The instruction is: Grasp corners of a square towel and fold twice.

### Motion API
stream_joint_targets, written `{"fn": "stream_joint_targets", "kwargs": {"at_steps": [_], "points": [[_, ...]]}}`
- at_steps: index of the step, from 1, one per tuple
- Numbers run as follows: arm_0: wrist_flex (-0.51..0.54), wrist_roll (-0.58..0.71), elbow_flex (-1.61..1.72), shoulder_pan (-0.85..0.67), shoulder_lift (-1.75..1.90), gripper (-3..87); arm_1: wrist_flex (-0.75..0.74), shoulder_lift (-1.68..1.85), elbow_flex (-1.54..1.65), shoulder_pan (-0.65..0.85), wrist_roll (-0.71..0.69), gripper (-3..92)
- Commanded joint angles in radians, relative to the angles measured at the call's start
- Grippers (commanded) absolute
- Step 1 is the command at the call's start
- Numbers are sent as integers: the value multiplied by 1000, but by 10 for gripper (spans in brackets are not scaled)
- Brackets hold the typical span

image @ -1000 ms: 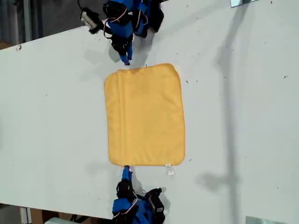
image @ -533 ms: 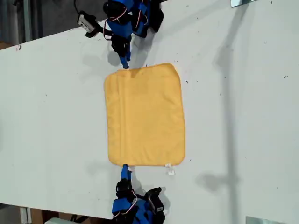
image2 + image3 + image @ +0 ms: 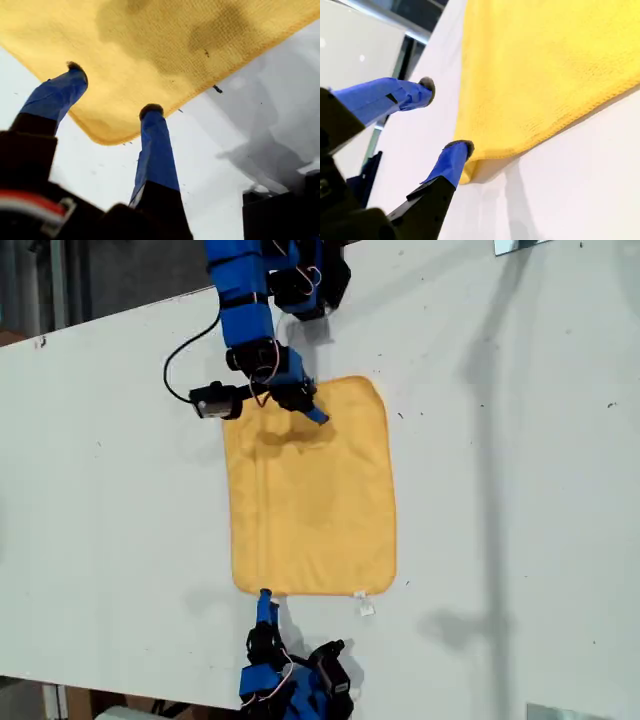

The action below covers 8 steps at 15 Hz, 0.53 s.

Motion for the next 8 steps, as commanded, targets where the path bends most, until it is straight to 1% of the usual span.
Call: {"fn": "stream_joint_targets", "kwargs": {"at_steps": [1, 3, 7, 8], "points": [[-11, 2, 5, 12, 8, 198, 14, -26, -20, -107, 103, 276], [-9, 3, 5, 11, 8, 194, 5, 14, 58, -169, 181, 279], [-5, -2, 5, 12, 8, 193, -144, -43, 133, -279, 250, 296], [-5, -2, 5, 12, 8, 193, -219, -37, 178, -296, 252, 300]]}}
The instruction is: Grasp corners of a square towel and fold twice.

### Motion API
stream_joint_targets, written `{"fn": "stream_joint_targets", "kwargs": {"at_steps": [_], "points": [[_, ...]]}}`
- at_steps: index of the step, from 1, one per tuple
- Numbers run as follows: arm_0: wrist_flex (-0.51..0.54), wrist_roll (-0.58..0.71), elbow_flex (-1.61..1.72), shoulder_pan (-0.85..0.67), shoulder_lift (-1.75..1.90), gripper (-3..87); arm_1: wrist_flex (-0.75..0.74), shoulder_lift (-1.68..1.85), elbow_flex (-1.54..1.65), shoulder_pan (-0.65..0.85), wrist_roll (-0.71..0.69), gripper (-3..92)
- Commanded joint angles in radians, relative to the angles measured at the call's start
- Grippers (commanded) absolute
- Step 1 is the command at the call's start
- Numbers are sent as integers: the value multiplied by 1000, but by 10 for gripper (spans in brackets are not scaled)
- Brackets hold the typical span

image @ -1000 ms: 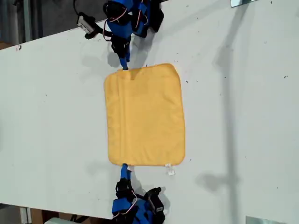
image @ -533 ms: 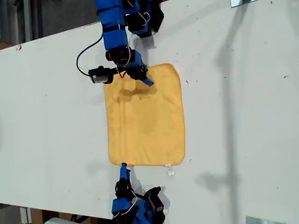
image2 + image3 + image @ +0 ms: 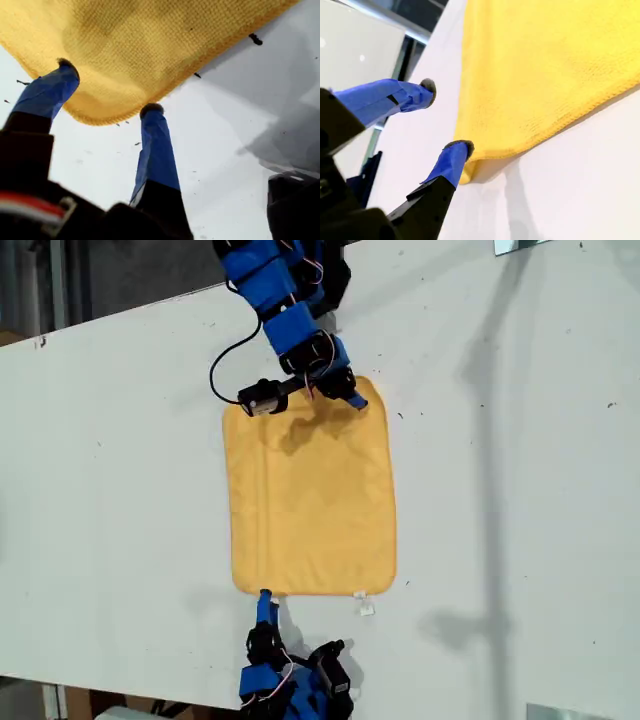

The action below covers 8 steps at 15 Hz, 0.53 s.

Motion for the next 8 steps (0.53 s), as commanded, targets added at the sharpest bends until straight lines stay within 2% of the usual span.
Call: {"fn": "stream_joint_targets", "kwargs": {"at_steps": [1, 3, 4, 5, 6, 8], "points": [[-5, -2, 6, 11, 8, 193, -133, 9, 43, -37, 12, 303], [-5, -2, 6, 12, 8, 192, -192, -31, 58, -61, 18, 292], [-5, -6, 6, 12, 8, 192, -245, -49, 72, -83, 28, 248], [-5, -5, 6, 12, 8, 193, -290, -77, 75, -100, 40, 83], [-5, -5, 6, 12, 8, 194, -319, -103, 75, -109, 43, 4], [2, -26, -6, 40, 8, 185, -341, -117, 75, -118, 48, -1]]}}
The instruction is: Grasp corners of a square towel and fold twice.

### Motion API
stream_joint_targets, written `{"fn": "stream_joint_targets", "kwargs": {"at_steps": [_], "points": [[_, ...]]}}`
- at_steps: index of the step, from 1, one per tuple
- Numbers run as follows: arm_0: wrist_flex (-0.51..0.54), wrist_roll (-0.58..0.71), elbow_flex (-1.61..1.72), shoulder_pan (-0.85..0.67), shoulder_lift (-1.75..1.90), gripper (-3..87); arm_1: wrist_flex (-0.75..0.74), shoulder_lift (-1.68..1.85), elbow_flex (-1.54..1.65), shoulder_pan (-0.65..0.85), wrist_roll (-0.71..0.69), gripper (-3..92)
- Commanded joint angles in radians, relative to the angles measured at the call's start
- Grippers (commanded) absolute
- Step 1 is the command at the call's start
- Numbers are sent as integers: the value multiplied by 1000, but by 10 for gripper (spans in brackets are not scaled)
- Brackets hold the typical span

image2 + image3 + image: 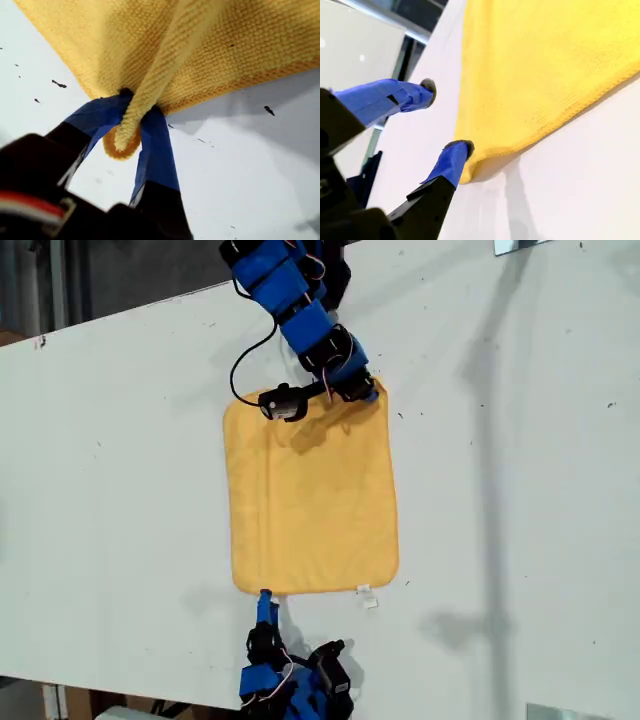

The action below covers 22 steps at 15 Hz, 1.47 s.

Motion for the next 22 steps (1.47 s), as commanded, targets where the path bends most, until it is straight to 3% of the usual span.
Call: {"fn": "stream_joint_targets", "kwargs": {"at_steps": [1, 3, 5, 8, 11, 15, 22], "points": [[5, -26, -28, 41, 8, 173, -11, -11, 2, -18, 17, -1], [100, -66, -166, 144, 2, 165, 25, 21, 2, -21, 20, -1], [123, -183, -311, 296, -176, 167, 52, 37, 2, -14, 21, -1], [-61, -379, -483, 586, -769, 175, 60, 38, 2, -2, 17, -1], [-236, -555, -614, 782, -1201, 186, 29, 40, 2, -23, 21, -1], [-316, -560, -896, 834, -1634, 201, 29, 41, 6, -29, 21, -1], [-333, -643, -1129, 896, -2011, 206, 31, 78, 18, -52, 37, -1]]}}
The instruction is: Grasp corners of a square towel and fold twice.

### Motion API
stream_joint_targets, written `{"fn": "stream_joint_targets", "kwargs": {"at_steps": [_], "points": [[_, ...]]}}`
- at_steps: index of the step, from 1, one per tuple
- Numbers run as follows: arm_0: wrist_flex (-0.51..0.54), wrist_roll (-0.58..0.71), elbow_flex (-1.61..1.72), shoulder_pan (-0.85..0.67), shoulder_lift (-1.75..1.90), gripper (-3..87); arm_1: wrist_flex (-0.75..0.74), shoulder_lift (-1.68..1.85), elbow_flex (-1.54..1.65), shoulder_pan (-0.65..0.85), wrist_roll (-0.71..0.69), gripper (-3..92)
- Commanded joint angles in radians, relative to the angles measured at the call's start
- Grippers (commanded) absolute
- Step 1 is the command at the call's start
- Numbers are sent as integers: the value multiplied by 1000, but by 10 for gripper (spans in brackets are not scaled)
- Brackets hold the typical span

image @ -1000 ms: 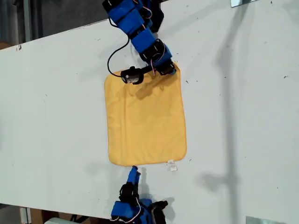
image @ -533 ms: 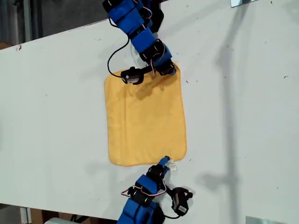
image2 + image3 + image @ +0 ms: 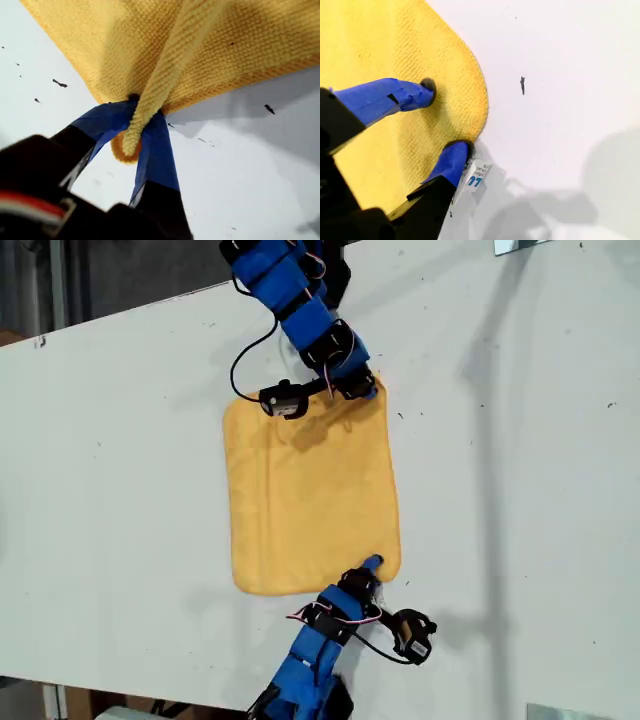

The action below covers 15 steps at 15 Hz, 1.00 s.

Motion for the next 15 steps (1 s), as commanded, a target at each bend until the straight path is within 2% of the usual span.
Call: {"fn": "stream_joint_targets", "kwargs": {"at_steps": [1, 2, 4, 8, 10, 13, 15], "points": [[-49, -54, -61, 40, -97, 205, 2, 48, 0, -29, 11, -1], [-97, -60, -75, 55, -158, 184, 3, 63, 2, -34, 11, -1], [-166, -91, -92, 80, -250, 7, 11, 78, 3, -44, 17, -1], [-161, -94, -78, 91, -261, -2, 32, 112, 9, -52, 26, -1], [-49, -94, -118, 94, -238, -2, 43, 130, 9, -49, 26, -1], [216, -64, -207, 97, -97, -2, 160, 270, -12, -26, 11, -1], [380, 9, -348, 77, -61, -2, 236, 413, -31, 5, -37, -1]]}}
